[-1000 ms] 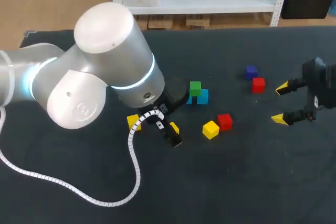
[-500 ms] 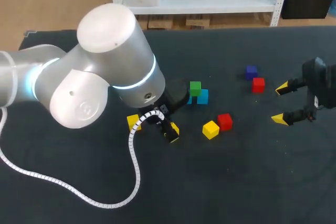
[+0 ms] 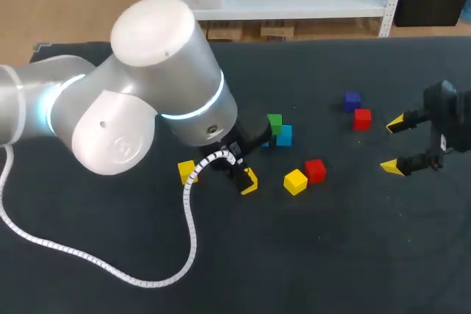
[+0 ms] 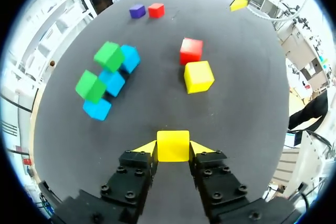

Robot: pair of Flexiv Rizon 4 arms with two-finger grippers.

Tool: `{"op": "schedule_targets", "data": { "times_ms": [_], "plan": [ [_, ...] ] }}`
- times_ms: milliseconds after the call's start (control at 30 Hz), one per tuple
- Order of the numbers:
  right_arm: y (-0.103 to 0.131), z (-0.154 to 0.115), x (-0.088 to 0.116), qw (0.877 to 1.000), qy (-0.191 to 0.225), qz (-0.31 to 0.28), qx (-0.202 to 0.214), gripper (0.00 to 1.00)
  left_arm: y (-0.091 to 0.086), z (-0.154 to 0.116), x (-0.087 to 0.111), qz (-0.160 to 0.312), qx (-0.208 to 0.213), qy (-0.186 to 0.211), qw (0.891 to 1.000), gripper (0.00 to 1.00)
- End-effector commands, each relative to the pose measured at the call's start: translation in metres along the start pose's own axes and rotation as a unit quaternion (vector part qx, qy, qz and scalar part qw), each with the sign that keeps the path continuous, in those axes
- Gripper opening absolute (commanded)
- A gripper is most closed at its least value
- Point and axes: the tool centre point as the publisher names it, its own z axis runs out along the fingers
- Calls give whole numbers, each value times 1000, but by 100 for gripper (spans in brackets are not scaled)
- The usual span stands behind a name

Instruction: Place the blue cubes, place green cubes on the blue cubes, place the yellow cubes on the green cubes, then place the red cubes on the yellow cubes, and place purple cube on the red cubes.

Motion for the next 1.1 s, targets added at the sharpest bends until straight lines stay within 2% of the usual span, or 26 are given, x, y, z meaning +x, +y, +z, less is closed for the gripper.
{"op": "schedule_targets", "data": {
  "times_ms": [33,133,300,467,533,733,800,1100],
  "plan": [
    [0,1,0,1000,-1,0,0,100,-7,-24,-10,17,8,-2,1000,0],
    [0,1,0,1000,-1,0,0,100,-12,-43,-22,45,20,-11,999,0],
    [0,1,0,1000,-1,0,0,100,-11,-69,-35,109,33,9,993,0],
    [0,1,0,1000,-1,0,0,100,6,-89,-39,152,44,27,987,0],
    [0,1,0,1000,-1,0,0,100,17,-96,-37,167,40,26,985,0],
    [0,1,0,1000,-1,0,0,100,42,-103,-27,197,32,21,980,0],
    [0,1,0,1000,-1,0,0,100,48,-102,-22,202,31,9,979,0],
    [0,1,0,1000,-1,0,0,100,62,-89,-16,243,48,-9,969,0]
  ]
}}
